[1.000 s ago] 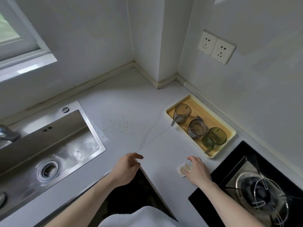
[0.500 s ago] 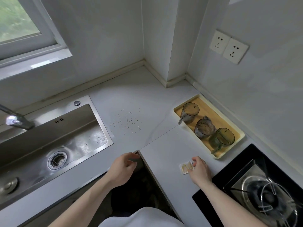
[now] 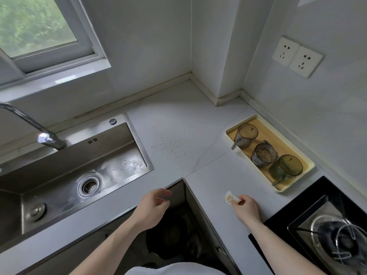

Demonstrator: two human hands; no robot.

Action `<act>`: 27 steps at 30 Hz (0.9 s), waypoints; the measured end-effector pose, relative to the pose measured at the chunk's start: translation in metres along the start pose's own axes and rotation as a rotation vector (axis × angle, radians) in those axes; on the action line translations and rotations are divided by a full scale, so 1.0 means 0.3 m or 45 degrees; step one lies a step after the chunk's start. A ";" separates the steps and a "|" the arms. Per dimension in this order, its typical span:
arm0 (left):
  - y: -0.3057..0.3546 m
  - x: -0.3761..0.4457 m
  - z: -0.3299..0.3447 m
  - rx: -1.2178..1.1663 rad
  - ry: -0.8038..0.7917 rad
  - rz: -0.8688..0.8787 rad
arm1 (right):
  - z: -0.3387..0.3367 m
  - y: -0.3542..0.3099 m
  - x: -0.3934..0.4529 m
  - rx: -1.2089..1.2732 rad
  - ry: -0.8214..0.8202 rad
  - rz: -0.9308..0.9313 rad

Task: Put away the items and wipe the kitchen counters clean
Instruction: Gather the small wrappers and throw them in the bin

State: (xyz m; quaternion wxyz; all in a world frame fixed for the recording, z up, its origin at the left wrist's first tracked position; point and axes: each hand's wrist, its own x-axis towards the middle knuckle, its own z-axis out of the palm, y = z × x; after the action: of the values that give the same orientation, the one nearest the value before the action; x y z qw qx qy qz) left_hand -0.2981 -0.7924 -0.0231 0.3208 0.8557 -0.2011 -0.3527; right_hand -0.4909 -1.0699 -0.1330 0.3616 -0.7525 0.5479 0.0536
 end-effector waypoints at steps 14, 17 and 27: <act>-0.262 -0.230 -0.125 -0.008 0.015 0.071 | 0.085 -0.105 -0.319 0.432 0.034 0.060; -0.354 -0.314 -0.154 0.038 0.016 0.064 | 0.123 -0.150 -0.412 0.527 0.027 0.000; -0.628 -0.579 -0.201 0.051 0.141 -0.074 | 0.456 -0.245 -0.635 0.258 -0.394 -0.026</act>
State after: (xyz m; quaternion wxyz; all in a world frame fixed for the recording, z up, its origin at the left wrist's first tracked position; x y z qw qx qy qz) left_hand -0.3482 -0.5346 -0.0379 0.3039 0.8857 -0.1650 -0.3097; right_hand -0.4594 -0.8275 -0.1067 0.5160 -0.7005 0.4807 0.1096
